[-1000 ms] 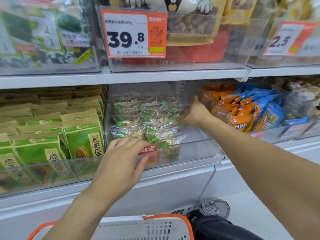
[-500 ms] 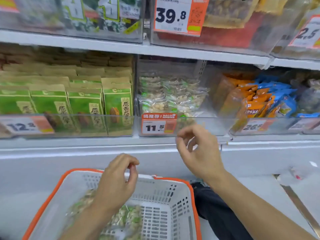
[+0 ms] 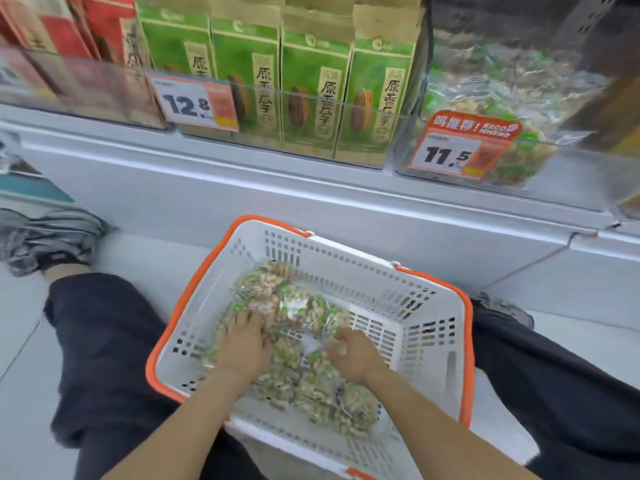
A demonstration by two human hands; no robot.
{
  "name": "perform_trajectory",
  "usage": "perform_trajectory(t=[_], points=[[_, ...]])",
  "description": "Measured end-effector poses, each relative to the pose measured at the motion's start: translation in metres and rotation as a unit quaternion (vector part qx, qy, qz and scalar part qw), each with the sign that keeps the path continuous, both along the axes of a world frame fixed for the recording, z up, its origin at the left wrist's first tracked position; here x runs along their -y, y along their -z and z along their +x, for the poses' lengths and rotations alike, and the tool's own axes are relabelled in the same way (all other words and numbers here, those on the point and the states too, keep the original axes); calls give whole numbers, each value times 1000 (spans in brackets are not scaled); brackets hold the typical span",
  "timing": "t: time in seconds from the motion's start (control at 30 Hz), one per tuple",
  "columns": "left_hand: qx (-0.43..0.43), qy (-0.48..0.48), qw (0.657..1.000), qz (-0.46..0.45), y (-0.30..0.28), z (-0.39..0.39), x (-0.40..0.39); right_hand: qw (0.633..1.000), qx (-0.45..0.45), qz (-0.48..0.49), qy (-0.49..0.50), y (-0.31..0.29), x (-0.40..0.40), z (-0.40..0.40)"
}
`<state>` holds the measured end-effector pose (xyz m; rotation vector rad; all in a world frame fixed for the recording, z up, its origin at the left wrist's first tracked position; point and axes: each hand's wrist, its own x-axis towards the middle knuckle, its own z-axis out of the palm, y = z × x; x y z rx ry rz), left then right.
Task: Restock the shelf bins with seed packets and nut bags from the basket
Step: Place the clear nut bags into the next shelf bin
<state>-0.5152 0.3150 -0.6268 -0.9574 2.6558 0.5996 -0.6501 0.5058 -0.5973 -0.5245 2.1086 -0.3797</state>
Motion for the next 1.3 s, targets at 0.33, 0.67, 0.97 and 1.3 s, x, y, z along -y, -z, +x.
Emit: perform_trajectory(t=[0.33, 0.67, 0.97, 1.3], points=[[-61, -97, 993, 9, 5, 1, 19, 996, 29, 30, 83, 67, -29, 38], [96, -108, 989, 8, -9, -7, -2, 977, 50, 63, 197, 61, -22, 33], [11, -185, 967, 172, -29, -12, -18, 919, 293, 73, 252, 22, -15, -9], [-144, -338, 834, 411, -60, -15, -15, 896, 247, -154, 334, -52, -10, -43]])
